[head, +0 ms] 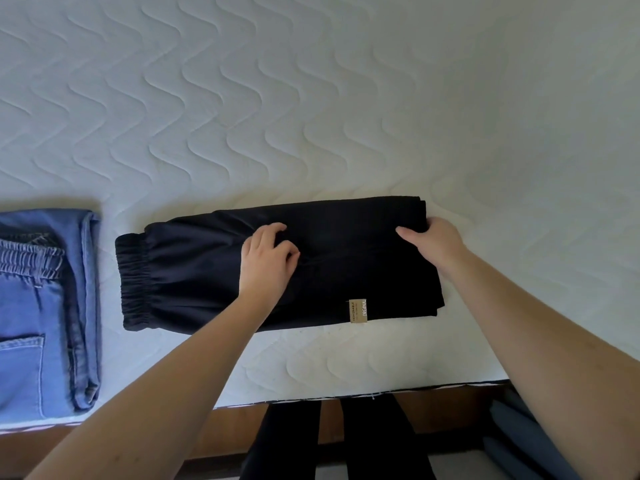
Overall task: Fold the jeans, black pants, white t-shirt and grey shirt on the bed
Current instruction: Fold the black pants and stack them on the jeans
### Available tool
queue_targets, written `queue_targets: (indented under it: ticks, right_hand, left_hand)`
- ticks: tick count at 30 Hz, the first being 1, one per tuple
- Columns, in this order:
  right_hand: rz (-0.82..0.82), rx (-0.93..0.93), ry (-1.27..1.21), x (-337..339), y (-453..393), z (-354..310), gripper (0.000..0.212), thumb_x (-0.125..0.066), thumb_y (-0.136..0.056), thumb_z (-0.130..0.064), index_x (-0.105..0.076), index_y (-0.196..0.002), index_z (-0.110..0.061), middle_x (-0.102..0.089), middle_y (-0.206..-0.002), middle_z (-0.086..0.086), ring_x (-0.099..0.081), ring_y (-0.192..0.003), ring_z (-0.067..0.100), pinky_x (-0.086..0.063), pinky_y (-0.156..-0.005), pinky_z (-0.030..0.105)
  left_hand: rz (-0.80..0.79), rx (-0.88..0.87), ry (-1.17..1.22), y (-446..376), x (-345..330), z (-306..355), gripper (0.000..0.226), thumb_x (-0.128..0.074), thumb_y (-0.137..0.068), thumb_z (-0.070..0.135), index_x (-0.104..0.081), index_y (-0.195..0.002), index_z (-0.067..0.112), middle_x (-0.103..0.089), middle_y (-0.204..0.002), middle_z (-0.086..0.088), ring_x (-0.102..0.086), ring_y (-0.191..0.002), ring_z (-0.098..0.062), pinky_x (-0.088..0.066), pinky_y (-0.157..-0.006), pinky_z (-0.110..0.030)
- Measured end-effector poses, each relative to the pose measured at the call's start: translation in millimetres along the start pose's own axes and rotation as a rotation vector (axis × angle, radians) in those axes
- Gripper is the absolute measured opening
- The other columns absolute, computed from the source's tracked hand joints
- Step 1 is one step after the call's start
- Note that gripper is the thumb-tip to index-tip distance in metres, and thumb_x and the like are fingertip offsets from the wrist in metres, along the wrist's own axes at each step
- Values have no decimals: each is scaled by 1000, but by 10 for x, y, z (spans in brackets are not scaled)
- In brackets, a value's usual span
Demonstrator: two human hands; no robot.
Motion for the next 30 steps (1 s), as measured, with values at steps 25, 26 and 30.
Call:
queue_targets:
  ticks: [25, 26, 30]
  right_hand:
    - [-439, 578, 121, -991, 1281, -1720, 27, -58, -89, -31, -46, -113, -27, -63, -100, -9, -61, -93, 9, -49, -83, 31]
    - [-448, 591, 145, -1091, 1264, -1780, 27, -58, -89, -31, -46, -112, -26, -63, -99, -8, -61, -90, 7, -48, -80, 27]
    - [-479, 647, 215, -1461, 1220, -1949, 18, -60, -86, -30, -47, -99, -29, -61, -87, -12, -56, -75, -6, -40, -63, 7]
  left_hand:
    - [-383, -424, -404, 402, -10, -475, 57, -30, -100, 42, -22, -154, 26, -21, -161, 0, 0, -150, -27, 16, -118, -49]
    - [-370, -438, -410, 444, 21, -539, 56, -32, -100, 42, -26, -153, 26, -24, -160, 1, -3, -150, -27, 15, -118, -49]
    - [-219, -478, -283, 669, 297, -866, 51, -53, -91, 28, -50, -141, 18, -44, -149, -3, -30, -144, -26, -15, -120, -46]
Point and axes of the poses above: each hand's wrist, its own y-axis away from the middle knuckle, its own x-axis out of the back of the hand, z = x × y, the point moved 1 cm from there along -y, towards the middle knuckle
